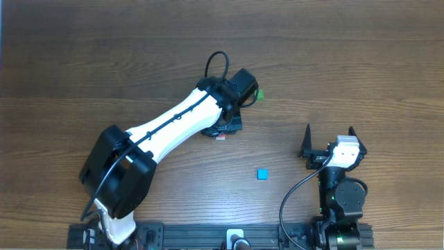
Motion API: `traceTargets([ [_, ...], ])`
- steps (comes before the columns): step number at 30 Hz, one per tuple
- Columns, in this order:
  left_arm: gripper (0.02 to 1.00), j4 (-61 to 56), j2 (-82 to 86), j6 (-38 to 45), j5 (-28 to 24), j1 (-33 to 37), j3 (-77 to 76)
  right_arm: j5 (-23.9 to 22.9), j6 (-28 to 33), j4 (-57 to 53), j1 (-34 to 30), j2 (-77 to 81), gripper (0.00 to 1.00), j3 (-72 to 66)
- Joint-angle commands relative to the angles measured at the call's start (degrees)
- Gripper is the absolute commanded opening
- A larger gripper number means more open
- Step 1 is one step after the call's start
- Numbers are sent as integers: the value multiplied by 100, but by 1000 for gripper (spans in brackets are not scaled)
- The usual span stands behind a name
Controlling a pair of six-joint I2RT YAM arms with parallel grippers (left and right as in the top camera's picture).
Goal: Stack Cubes
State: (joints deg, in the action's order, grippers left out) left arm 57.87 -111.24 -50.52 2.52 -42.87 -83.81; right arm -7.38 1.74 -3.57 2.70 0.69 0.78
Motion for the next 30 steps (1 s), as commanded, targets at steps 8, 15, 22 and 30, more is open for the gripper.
traceTargets([
  [8,40,4,-144,83,-57,35,-107,48,9,-2,-37,-37,991,-46],
  [15,58,7,-144,83,-79,35,-107,48,9,-2,-37,-37,993,-46],
  [22,60,24,-144,208,-166,35,-105,48,9,-2,-37,-37,993,-46],
  [30,62,24,-144,210,-168,35,-105,48,9,-2,-37,-37,993,-46],
])
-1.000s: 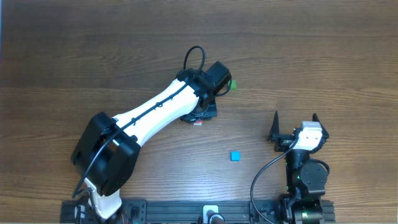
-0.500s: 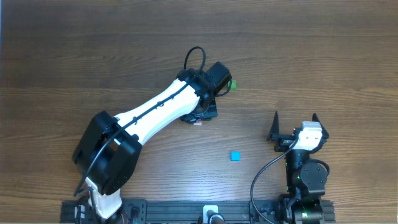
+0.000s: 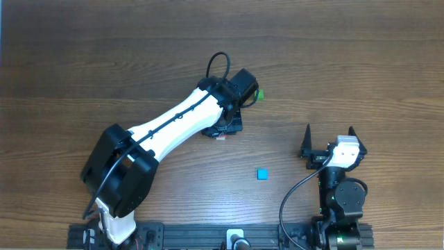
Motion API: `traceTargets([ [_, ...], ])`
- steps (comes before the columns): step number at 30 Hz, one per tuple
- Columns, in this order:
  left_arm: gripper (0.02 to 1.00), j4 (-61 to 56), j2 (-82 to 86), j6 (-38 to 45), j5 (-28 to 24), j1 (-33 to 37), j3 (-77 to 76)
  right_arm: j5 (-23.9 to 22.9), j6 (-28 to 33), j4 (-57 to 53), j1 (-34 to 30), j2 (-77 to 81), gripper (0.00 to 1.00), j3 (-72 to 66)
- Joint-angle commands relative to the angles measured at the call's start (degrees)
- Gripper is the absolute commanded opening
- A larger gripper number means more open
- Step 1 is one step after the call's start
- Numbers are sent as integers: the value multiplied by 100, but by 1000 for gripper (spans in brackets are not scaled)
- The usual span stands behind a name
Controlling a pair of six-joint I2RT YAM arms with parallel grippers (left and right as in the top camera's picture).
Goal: Stack Cubes
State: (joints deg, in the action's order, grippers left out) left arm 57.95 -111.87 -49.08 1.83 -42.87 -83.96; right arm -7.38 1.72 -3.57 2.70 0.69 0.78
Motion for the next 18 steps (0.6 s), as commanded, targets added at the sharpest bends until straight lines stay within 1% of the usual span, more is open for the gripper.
traceTargets([
  [1,62,15,-81,66,-96,35,-90,48,11,-2,-37,-37,991,-46],
  [18,45,-24,101,68,-50,92,-92,48,11,-2,-37,-37,993,-46],
])
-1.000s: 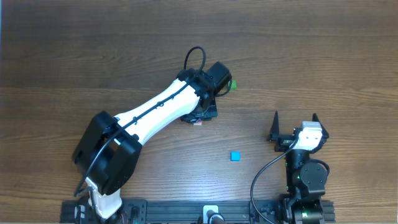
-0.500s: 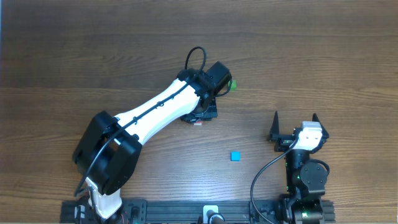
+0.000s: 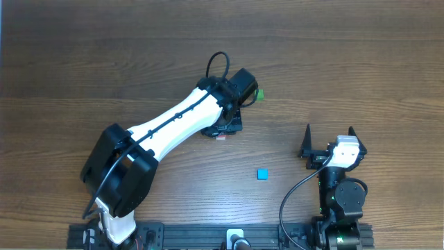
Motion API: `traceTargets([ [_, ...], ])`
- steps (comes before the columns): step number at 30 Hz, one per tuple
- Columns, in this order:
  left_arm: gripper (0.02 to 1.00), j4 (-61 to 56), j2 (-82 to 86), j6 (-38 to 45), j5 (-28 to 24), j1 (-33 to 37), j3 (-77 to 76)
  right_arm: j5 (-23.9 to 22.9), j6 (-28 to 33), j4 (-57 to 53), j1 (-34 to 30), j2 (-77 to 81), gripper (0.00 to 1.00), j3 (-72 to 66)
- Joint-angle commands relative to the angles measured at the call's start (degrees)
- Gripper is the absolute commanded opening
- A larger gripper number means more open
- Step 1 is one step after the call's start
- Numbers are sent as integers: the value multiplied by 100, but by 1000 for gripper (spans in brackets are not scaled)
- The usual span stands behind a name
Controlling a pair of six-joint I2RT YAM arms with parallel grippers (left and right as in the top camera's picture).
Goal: Stack Cubes
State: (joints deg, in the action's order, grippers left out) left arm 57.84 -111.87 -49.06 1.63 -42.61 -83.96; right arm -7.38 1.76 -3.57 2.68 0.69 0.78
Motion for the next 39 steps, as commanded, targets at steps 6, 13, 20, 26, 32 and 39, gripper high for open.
traceTargets([
  [6,45,20,164,66,-13,72,-92,48,7,-2,-35,-37,993,-48],
  [13,42,24,168,66,-11,72,-92,48,7,-2,-35,-37,991,-48],
  [20,40,24,225,66,-13,72,-92,48,7,-2,-35,-37,993,-46],
  [26,45,24,240,63,-15,72,-92,48,7,-2,-35,-37,991,-46],
  [32,42,39,273,66,-35,48,-92,48,7,-2,-35,-37,993,-46],
  [39,45,195,282,61,-35,-42,-90,48,7,-2,-35,-37,991,-46],
])
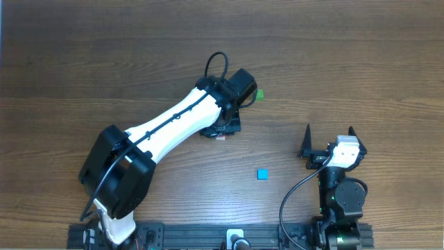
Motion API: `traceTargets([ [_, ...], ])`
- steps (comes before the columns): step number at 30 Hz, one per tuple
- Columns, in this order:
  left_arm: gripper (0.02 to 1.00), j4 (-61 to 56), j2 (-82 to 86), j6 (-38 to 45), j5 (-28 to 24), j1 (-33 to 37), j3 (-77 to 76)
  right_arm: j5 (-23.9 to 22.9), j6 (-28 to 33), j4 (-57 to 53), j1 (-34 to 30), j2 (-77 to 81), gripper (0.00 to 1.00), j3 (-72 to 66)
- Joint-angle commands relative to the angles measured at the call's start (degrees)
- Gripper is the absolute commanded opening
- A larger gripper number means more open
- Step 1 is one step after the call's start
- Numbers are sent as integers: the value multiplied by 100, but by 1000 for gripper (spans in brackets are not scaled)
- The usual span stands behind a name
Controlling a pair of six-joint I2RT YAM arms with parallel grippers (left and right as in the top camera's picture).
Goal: Stack Cubes
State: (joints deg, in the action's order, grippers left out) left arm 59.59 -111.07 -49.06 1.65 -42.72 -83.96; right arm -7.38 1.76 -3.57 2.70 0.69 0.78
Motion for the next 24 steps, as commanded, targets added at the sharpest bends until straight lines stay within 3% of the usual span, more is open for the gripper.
traceTargets([
  [1,45,20,199,61,-37,-31,-90,48,7,-2,-37,-37,993,-46],
  [24,42,-66,140,63,-35,-24,-90,48,7,-2,-37,-37,993,-46],
])
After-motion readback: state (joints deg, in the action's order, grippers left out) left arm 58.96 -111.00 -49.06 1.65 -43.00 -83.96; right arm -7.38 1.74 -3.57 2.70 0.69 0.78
